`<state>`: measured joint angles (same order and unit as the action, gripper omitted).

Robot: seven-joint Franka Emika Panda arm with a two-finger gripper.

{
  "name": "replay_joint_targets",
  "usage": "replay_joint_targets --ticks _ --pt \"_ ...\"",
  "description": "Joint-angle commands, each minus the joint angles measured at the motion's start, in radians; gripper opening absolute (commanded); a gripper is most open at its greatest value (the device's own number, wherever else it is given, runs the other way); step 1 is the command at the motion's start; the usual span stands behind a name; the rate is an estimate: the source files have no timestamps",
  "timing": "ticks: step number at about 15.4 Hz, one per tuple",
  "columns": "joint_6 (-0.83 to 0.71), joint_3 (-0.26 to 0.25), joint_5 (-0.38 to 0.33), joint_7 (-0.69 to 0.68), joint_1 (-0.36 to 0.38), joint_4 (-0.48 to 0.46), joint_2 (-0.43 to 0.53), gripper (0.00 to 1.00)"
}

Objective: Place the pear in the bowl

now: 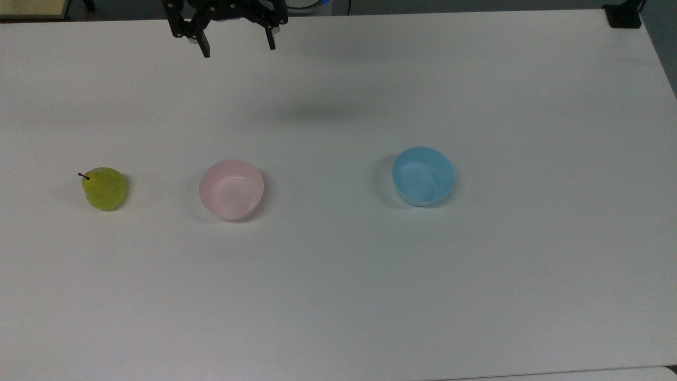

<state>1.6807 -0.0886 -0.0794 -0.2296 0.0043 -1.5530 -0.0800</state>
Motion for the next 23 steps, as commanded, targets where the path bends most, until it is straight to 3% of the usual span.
replay_joint_targets --ticks 1,6,10,17,23 --pt "0.019 -0.013 0.032 -0.144 0.000 0.030 -0.017 1.00" --pt "-0.033 -0.002 0.040 -0.174 -0.084 0.210 -0.159 1.00" --pt "-0.004 -0.002 0.050 -0.269 -0.154 0.275 -0.236 1.00" --pt "0.163 -0.010 0.055 -0.369 -0.234 0.286 -0.345 1.00" --pt "0.225 -0.011 0.113 -0.407 -0.297 0.284 -0.420 1.00"
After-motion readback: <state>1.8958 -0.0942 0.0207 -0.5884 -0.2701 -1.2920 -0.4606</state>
